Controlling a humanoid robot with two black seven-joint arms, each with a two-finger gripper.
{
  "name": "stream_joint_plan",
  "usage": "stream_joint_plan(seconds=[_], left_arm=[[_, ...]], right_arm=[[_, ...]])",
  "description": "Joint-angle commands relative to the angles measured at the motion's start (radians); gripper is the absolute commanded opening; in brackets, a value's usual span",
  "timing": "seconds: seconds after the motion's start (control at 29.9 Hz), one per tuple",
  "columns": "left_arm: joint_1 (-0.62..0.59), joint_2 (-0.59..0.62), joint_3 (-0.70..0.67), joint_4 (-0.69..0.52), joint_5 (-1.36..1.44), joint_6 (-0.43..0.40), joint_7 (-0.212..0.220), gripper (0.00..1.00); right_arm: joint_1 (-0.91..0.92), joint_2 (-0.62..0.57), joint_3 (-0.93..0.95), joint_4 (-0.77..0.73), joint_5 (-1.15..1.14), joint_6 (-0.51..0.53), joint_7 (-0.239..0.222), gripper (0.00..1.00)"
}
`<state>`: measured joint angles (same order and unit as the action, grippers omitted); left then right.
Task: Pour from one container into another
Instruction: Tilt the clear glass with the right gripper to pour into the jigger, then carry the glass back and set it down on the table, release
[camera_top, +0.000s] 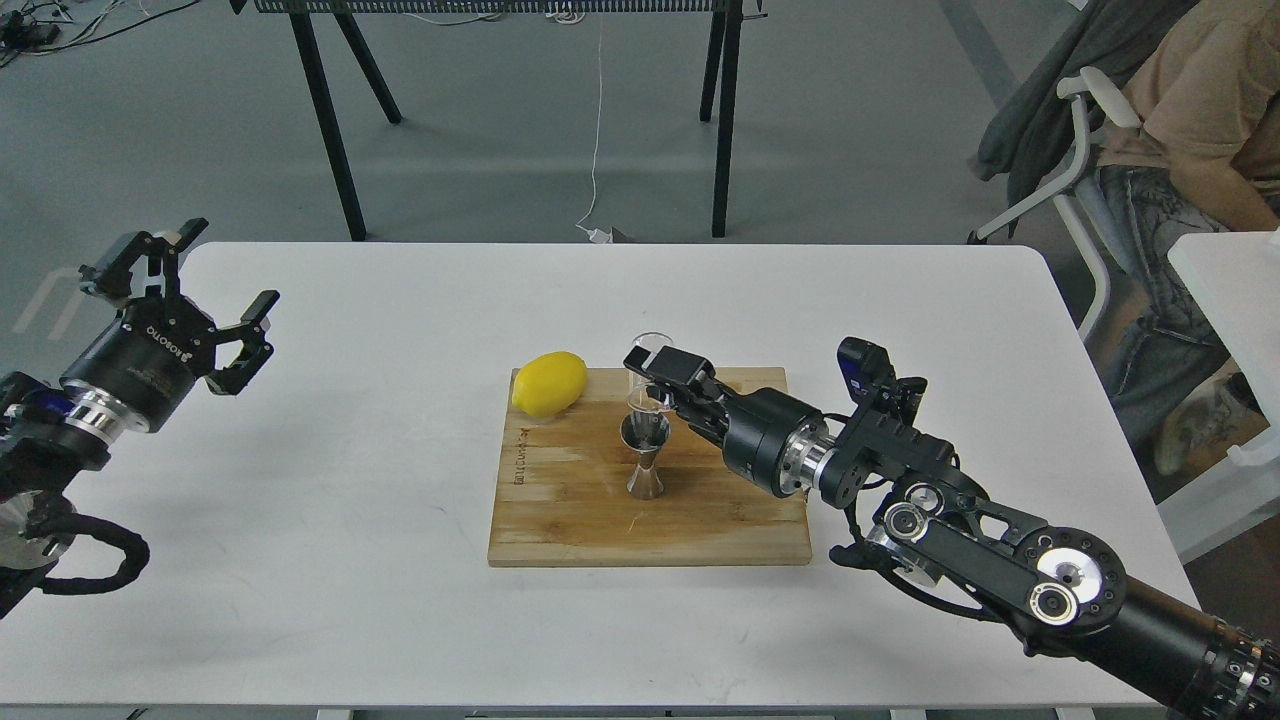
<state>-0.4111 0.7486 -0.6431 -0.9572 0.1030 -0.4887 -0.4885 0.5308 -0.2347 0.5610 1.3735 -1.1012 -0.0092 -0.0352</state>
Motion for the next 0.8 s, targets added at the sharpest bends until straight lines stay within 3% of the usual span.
stream_joint_plan(seconds=[0.0,0.77], left_arm=[[0.0,0.0,0.0,0.0,0.0,0.0,0.0,0.92],[-0.002,0.002,-0.001,0.0,0.0,0.0,0.0,0.92]], right_arm=[[0.006,0.0,-0.015,-0.007,-0.008,0.0,0.0,0.39],[0.008,0.003,0.006,-0.011,0.043,-0.005,-0.003,0.39]])
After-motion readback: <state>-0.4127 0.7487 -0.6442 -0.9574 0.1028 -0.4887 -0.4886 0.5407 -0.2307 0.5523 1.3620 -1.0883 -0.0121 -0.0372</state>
